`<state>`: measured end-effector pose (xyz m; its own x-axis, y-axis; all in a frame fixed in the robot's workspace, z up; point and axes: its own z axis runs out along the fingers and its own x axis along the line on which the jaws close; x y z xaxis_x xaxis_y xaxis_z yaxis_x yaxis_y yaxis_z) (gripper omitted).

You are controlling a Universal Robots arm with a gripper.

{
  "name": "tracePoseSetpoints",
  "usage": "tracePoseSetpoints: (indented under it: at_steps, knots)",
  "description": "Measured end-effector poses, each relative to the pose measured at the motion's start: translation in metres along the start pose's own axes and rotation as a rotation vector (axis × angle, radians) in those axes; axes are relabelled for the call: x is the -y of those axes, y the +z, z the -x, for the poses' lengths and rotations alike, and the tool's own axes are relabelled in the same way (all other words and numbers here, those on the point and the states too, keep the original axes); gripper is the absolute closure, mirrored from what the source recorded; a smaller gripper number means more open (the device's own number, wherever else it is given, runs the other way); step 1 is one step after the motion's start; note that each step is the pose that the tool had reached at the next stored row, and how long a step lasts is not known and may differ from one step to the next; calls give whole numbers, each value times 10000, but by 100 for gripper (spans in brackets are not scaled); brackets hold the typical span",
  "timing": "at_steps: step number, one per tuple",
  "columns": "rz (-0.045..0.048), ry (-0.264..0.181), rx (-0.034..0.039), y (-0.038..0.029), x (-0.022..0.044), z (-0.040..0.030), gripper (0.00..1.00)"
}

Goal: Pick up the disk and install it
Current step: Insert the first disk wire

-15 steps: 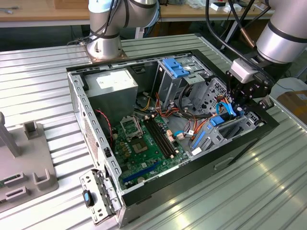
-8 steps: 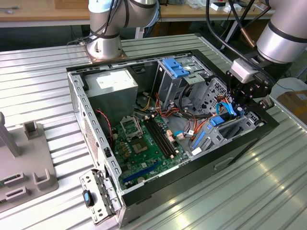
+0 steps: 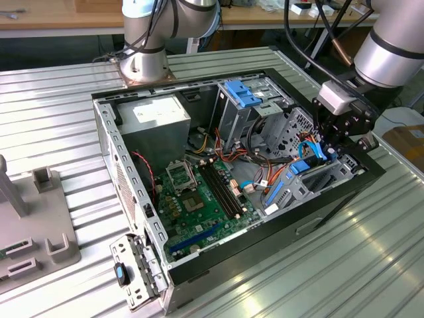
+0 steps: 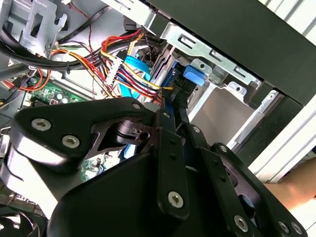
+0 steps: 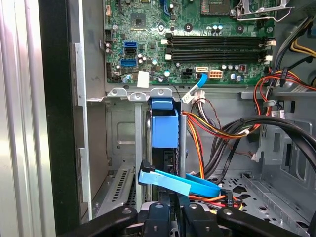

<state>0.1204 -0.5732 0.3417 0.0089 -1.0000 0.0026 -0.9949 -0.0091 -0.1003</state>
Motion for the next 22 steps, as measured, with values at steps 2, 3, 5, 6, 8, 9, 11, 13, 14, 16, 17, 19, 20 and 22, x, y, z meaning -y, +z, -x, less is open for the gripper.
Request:
tracePoseSetpoints:
  at_steps: [2,3,5,6,8,9,11,13,14,16,17,19,20,22]
  knots:
    - [0,1,9,-21,2,0,83]
    - [1,0,-3,-39,4,0,83]
    - [0,0,1,-43,4,0,83]
    - [0,0,-2,-45,4,0,83]
    - [0,0,-3,-46,5,0,83]
    - [0,-1,-6,-46,5,0,83]
    - [-9,-6,-4,-42,4,0,83]
    - [-18,-12,0,-35,-1,0,83]
    - [-18,-12,1,-33,-2,0,83]
    - [-22,-52,7,-27,-3,0,83]
    - [-22,-74,9,-22,-3,0,83]
    - [-21,-109,7,-14,-4,0,83]
    - [-22,-124,8,-6,-5,0,83]
    - [-22,-134,7,2,-6,0,83]
